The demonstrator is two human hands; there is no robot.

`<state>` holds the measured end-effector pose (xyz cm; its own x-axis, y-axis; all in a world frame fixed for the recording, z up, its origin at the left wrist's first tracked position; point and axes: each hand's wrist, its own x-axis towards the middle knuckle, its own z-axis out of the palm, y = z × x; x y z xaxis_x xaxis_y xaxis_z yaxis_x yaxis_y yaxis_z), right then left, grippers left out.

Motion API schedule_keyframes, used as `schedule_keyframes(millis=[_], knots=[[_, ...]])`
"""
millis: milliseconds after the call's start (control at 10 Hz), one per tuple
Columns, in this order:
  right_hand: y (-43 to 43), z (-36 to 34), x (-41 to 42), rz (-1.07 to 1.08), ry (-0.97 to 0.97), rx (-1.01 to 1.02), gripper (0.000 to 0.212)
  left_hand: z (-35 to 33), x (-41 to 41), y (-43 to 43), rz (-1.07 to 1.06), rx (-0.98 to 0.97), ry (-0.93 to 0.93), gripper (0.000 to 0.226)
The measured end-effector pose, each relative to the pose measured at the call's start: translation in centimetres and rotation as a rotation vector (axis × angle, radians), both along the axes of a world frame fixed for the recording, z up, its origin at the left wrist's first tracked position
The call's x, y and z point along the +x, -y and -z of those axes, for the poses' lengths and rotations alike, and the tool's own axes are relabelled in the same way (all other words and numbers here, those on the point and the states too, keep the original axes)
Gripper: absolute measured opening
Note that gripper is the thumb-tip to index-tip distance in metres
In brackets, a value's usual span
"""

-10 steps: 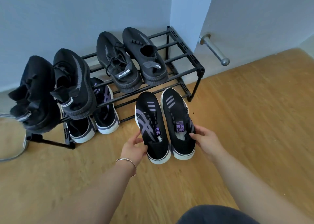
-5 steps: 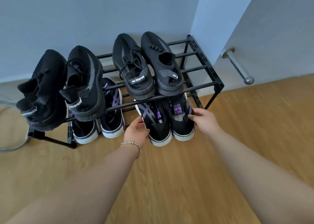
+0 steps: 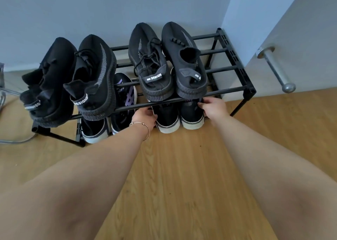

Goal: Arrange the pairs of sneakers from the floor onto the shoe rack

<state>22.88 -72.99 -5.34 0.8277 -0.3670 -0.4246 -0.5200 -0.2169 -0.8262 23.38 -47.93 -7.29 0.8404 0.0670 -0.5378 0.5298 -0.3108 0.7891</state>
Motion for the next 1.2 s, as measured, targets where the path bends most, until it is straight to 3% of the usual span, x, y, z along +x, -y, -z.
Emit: schedule_keyframes(millis=[200, 400, 500, 700, 800, 900, 1200], knots=[[0.5, -0.5, 0.0, -0.173, -0.015, -0.051, 0.026, -1.2, 0.1, -0.1, 0.145, 0.182, 0.076, 0.037], [0.5, -0.5, 0.4, -0.185, -0.014, -0.092, 0.025, -2.6, 0.5, 0.4, 0.361, 0.43, 0.13, 0.031], [0.6, -0.6, 0.1, -0.234, -0.014, -0.12, 0.027, -2.3, 0.0, 0.5, 0.305, 0.354, 0.118, 0.036], [-0.4, -1.2, -0.7, -0.329, 0.015, -0.356, 0.033, -2.5, -1.0, 0.7, 0.335, 0.324, 0.095, 0.062], [-1.0, -1.8, -1.7, -0.333, 0.058, -0.44, 0.036, -3.0, -1.7, 0.6, 0.456, 0.46, 0.067, 0.076], [-1.2, -3.2, -2.9, -0.403, 0.088, -0.552, 0.039, -4.4, -2.4, 0.3, 0.542, 0.588, 0.136, 0.077], [-4.5, -11.5, -10.7, -0.575, -0.153, -0.757, 0.064, -12.4, -9.4, -1.9, 0.778, 0.768, 0.024, 0.082]])
